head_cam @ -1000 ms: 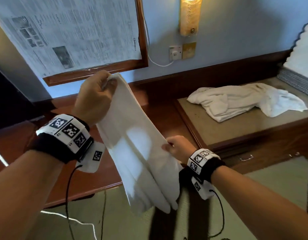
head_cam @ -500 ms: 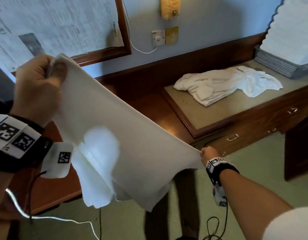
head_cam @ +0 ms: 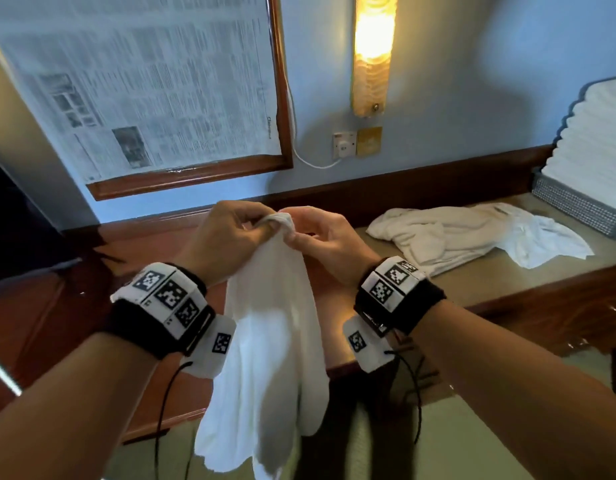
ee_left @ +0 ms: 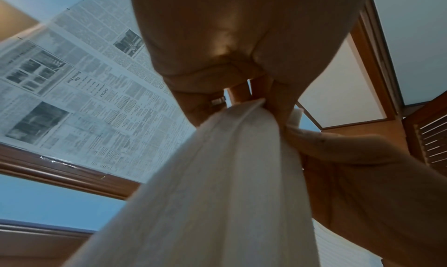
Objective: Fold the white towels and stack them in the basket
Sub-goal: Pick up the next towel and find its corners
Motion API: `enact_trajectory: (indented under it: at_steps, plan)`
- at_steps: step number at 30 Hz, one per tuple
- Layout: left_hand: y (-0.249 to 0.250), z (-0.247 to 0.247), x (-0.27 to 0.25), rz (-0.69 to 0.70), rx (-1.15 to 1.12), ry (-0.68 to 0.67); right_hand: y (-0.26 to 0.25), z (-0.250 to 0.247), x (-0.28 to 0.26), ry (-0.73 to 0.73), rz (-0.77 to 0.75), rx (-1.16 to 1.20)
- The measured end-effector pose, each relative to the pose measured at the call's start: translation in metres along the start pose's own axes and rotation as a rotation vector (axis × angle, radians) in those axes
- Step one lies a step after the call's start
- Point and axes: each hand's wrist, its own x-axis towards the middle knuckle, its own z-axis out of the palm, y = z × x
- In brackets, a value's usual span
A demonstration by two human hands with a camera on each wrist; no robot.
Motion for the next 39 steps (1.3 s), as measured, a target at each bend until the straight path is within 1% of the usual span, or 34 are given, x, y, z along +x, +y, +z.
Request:
enact_trajectory:
  at_steps: [3,6,7,10,12,13,15,18,22,24,26,27,30,32,35,37,39]
  plan:
    - [0.003,0.001,0.004,0.015,0.013,0.045,-0.006,-0.003,0.012,0.044,-0.093,-0.066]
    - [0.005,0.004,0.008,0.004,0.008,0.130,-0.011,-0.006,0.024,0.105,-0.122,-0.064]
    - [0.007,0.006,0.009,-0.001,-0.033,0.167,-0.016,-0.007,0.029,0.131,-0.147,-0.099]
    - [0.014,0.014,0.007,-0.074,-0.303,0.245,-0.035,-0.016,0.047,0.191,-0.267,-0.277]
    - [0.011,0.021,0.003,-0.142,-0.448,0.261,-0.050,-0.027,0.060,0.205,-0.322,-0.320]
    - [0.009,0.025,0.000,-0.153,-0.482,0.252,-0.057,-0.033,0.065,0.209,-0.335,-0.319]
    - [0.005,0.036,-0.003,-0.150,-0.489,0.234,-0.069,-0.044,0.074,0.201,-0.342,-0.324]
    - [0.008,0.052,-0.002,-0.103,-0.470,0.306,-0.082,-0.058,0.083,0.170,-0.355,-0.361]
    - [0.014,0.070,0.003,-0.050,-0.487,0.350,-0.094,-0.079,0.086,0.193,-0.362,-0.321]
    - [0.014,0.077,0.004,-0.041,-0.439,0.347,-0.099,-0.092,0.083,0.207,-0.355,-0.328]
    - [0.019,0.079,0.007,-0.028,-0.344,0.362,-0.101,-0.107,0.083,0.233,-0.351,-0.368]
    - [0.022,0.076,0.009,-0.023,-0.275,0.402,-0.101,-0.115,0.084,0.255,-0.349,-0.396]
    - [0.033,0.056,0.020,0.024,-0.002,0.602,-0.102,-0.135,0.085,0.315,-0.318,-0.454]
    - [0.038,0.046,0.027,0.062,0.111,0.651,-0.104,-0.141,0.086,0.324,-0.293,-0.500]
    - [0.043,0.056,0.024,0.175,0.206,0.622,-0.105,-0.142,0.091,0.320,-0.278,-0.595]
    - [0.046,0.075,0.015,0.269,0.262,0.574,-0.103,-0.139,0.094,0.323,-0.273,-0.635]
    - [0.044,0.095,0.007,0.313,0.299,0.532,-0.101,-0.135,0.096,0.307,-0.275,-0.661]
